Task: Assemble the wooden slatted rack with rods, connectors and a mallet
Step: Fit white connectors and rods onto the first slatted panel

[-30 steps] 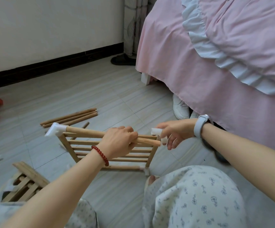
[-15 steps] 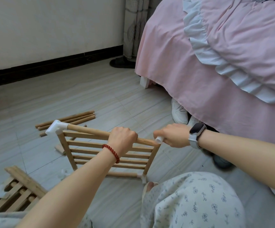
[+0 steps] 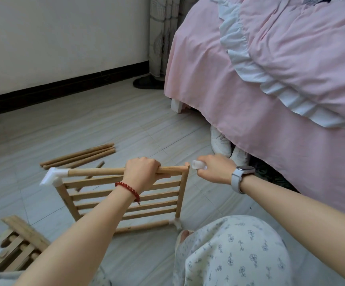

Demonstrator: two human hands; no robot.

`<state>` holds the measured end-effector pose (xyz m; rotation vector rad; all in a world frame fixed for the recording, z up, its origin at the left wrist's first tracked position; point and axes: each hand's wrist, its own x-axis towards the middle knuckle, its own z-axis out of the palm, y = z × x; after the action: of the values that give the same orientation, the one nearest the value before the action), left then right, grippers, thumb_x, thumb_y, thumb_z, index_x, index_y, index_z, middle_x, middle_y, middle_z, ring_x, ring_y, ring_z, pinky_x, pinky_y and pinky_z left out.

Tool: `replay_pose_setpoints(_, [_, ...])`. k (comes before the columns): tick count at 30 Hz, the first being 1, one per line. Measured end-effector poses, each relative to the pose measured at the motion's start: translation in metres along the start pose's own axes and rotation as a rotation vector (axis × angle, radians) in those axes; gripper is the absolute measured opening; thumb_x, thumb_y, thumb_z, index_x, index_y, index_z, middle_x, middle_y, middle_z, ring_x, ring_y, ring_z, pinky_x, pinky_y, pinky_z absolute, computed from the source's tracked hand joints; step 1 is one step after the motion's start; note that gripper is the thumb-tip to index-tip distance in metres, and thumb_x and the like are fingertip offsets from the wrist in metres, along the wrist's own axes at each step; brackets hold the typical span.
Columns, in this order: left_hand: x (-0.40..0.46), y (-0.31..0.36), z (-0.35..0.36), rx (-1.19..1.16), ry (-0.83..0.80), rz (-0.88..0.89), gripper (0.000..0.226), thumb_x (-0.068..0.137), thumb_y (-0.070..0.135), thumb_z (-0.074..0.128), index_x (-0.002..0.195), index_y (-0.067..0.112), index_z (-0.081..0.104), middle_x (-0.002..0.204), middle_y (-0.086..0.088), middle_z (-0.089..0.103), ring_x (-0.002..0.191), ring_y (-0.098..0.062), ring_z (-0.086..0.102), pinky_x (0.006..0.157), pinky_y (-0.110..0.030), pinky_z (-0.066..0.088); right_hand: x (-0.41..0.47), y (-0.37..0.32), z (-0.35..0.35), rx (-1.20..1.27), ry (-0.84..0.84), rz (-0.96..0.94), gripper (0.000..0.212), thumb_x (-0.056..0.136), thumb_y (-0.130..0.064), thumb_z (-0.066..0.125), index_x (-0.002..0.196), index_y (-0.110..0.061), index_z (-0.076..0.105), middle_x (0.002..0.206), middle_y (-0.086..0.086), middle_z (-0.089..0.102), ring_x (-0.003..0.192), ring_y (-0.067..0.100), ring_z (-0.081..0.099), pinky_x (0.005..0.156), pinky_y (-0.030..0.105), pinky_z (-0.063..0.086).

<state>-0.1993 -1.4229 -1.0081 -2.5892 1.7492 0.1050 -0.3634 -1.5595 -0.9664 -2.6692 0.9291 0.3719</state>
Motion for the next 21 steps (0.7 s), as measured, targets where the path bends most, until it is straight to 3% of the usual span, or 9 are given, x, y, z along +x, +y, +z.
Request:
replay_pose_setpoints(3, [-0.004, -0.006, 0.002, -0.039, 0.041, -0.035, 0.046, 0.086, 0.066, 0.038, 0.088, 0.025, 0.060, 0.060, 0.011, 0.045, 0.056, -0.007, 0.047, 0.046, -0.017, 0.027, 0.000, -0.006, 0.009, -0.048, 0.038, -0.003, 0.020, 0.085, -0.026, 0.045, 0.066, -0.025, 0.038, 0.071, -0.002, 0.053, 0.070, 0.025, 0.051, 0.052, 0.026, 0.028])
replay_pose_setpoints(10, [-0.008, -0.007, 0.000, 0.028, 0.088, -0.043, 0.046, 0.091, 0.062, 0.035, 0.096, 0.026, 0.064, 0.069, 0.007, 0.054, 0.063, -0.015, 0.051, 0.055, -0.025, 0.035, 0.013, -0.021, 0.008, -0.128, 0.090, -0.050, 0.008, 0.090, -0.028, 0.044, 0.087, -0.027, 0.052, 0.064, -0.007, 0.046, 0.058, 0.013, 0.045, 0.051, 0.024, 0.029])
replay_pose_setpoints(16, [-0.007, -0.005, -0.001, 0.024, 0.091, -0.045, 0.044, 0.092, 0.059, 0.037, 0.095, 0.025, 0.064, 0.070, 0.006, 0.054, 0.064, -0.014, 0.051, 0.056, -0.025, 0.036, 0.016, -0.023, 0.000, -0.061, 0.093, -0.074, 0.008, 0.083, -0.023, 0.052, 0.089, -0.025, 0.055, 0.067, -0.006, 0.050, 0.065, 0.017, 0.050, 0.052, 0.024, 0.029])
replay_pose_setpoints(19, [-0.009, -0.005, 0.001, 0.015, 0.081, -0.074, 0.044, 0.093, 0.059, 0.036, 0.092, 0.024, 0.062, 0.067, 0.007, 0.051, 0.062, -0.014, 0.049, 0.052, -0.024, 0.032, 0.018, -0.024, -0.002, -0.061, 0.026, -0.144, 0.010, 0.085, -0.025, 0.052, 0.095, -0.028, 0.050, 0.071, -0.007, 0.051, 0.065, 0.015, 0.050, 0.051, 0.024, 0.030])
replay_pose_setpoints(21, [-0.010, -0.007, 0.001, -0.027, 0.107, -0.104, 0.041, 0.093, 0.058, 0.038, 0.086, 0.023, 0.060, 0.060, 0.009, 0.045, 0.054, -0.010, 0.043, 0.047, -0.022, 0.026, 0.022, -0.022, -0.008, 0.087, -0.088, -0.167, 0.018, 0.088, -0.026, 0.056, 0.105, -0.025, 0.050, 0.078, -0.007, 0.052, 0.065, 0.009, 0.049, 0.052, 0.021, 0.033])
